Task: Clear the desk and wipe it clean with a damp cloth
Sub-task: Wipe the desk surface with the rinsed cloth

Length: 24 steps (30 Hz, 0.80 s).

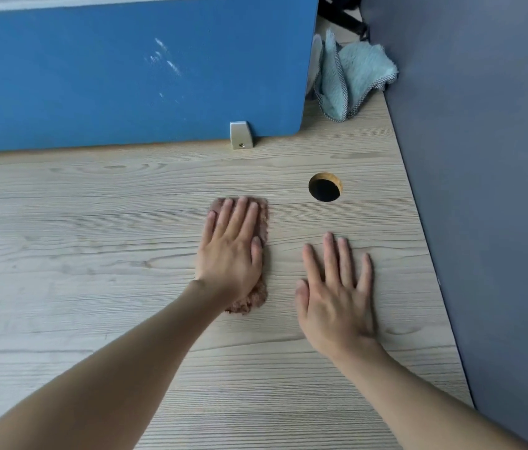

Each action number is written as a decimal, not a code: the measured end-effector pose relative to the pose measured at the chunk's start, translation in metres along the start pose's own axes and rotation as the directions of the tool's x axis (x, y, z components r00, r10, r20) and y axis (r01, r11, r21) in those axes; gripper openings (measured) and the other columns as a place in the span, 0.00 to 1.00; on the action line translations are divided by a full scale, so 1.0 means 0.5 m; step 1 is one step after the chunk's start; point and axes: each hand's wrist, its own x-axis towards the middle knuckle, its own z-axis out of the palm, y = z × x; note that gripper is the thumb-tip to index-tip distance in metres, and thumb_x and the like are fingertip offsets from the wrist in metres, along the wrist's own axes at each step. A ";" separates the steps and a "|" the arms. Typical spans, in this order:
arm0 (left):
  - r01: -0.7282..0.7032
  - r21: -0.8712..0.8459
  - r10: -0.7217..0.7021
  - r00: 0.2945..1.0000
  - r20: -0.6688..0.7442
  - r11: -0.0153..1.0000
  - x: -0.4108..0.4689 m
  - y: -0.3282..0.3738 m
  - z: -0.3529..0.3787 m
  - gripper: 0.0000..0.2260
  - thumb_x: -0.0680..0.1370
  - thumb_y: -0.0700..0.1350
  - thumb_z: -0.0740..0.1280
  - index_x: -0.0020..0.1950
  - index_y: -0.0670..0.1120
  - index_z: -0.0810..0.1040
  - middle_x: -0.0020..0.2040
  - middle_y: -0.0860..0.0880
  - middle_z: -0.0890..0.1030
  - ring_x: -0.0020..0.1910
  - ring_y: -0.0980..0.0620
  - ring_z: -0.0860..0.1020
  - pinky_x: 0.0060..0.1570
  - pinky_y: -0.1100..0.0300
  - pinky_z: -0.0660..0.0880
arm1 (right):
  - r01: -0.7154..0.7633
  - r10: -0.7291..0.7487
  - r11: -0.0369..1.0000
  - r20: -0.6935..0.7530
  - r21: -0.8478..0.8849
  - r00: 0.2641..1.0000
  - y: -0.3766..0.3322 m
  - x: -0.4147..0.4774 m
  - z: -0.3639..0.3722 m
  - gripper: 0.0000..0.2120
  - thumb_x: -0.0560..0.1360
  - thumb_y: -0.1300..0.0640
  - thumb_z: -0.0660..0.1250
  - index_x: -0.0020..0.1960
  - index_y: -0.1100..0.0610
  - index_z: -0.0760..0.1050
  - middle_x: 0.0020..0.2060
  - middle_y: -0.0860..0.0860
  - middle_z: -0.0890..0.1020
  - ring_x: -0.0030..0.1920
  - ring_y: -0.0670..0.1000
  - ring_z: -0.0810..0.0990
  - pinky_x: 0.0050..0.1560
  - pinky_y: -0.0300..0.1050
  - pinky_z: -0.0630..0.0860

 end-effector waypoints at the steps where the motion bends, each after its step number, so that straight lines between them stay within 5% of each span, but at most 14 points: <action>1: 0.068 -0.006 -0.068 0.998 0.005 0.998 0.009 -0.003 0.000 0.30 0.80 0.54 0.42 0.82 0.49 0.48 0.82 0.49 0.47 0.81 0.50 0.42 0.78 0.48 0.42 | -0.003 0.003 1.000 0.004 -0.001 1.000 0.000 0.000 -0.001 0.30 0.79 0.44 0.51 0.79 0.52 0.62 0.80 0.59 0.58 0.80 0.60 0.53 0.75 0.69 0.50; 3: 0.118 -0.013 -0.118 0.993 -0.009 0.993 0.000 0.019 0.002 0.30 0.80 0.54 0.42 0.82 0.49 0.46 0.82 0.50 0.45 0.80 0.49 0.41 0.78 0.47 0.42 | -0.009 0.009 1.000 0.007 0.003 1.000 0.001 0.002 0.001 0.30 0.79 0.44 0.51 0.79 0.52 0.62 0.80 0.59 0.58 0.80 0.61 0.53 0.75 0.70 0.50; 10: -0.112 0.002 0.112 0.994 -0.004 0.994 -0.083 0.034 0.015 0.27 0.81 0.53 0.47 0.81 0.48 0.56 0.81 0.48 0.54 0.81 0.47 0.50 0.78 0.45 0.50 | 0.000 0.000 1.000 0.000 0.018 1.000 0.000 0.004 -0.003 0.30 0.78 0.44 0.50 0.79 0.52 0.63 0.79 0.60 0.58 0.80 0.61 0.54 0.75 0.70 0.49; 15: 0.100 -0.016 -0.100 0.994 -0.048 0.995 -0.063 0.034 0.012 0.29 0.80 0.53 0.45 0.82 0.48 0.53 0.82 0.48 0.52 0.81 0.47 0.47 0.78 0.45 0.47 | 0.003 -0.003 0.999 -0.017 0.034 1.000 0.002 0.003 0.005 0.30 0.78 0.44 0.49 0.78 0.52 0.65 0.79 0.60 0.60 0.79 0.61 0.56 0.75 0.70 0.50; 20: -0.067 -0.019 0.067 0.998 0.000 0.998 -0.166 0.074 0.019 0.28 0.81 0.53 0.47 0.81 0.48 0.56 0.81 0.48 0.53 0.81 0.47 0.48 0.78 0.45 0.48 | 0.003 -0.005 0.996 0.029 0.087 1.000 0.005 -0.005 -0.011 0.32 0.77 0.43 0.47 0.78 0.51 0.63 0.80 0.57 0.56 0.81 0.58 0.52 0.75 0.70 0.47; 24: -0.010 -0.019 0.009 0.999 -0.031 1.000 -0.123 0.040 0.015 0.28 0.80 0.53 0.46 0.81 0.49 0.56 0.81 0.48 0.54 0.81 0.48 0.49 0.78 0.47 0.47 | 0.057 -0.054 0.994 -0.035 0.088 0.998 0.004 -0.105 -0.008 0.29 0.79 0.45 0.50 0.78 0.53 0.65 0.79 0.57 0.61 0.80 0.57 0.57 0.74 0.70 0.52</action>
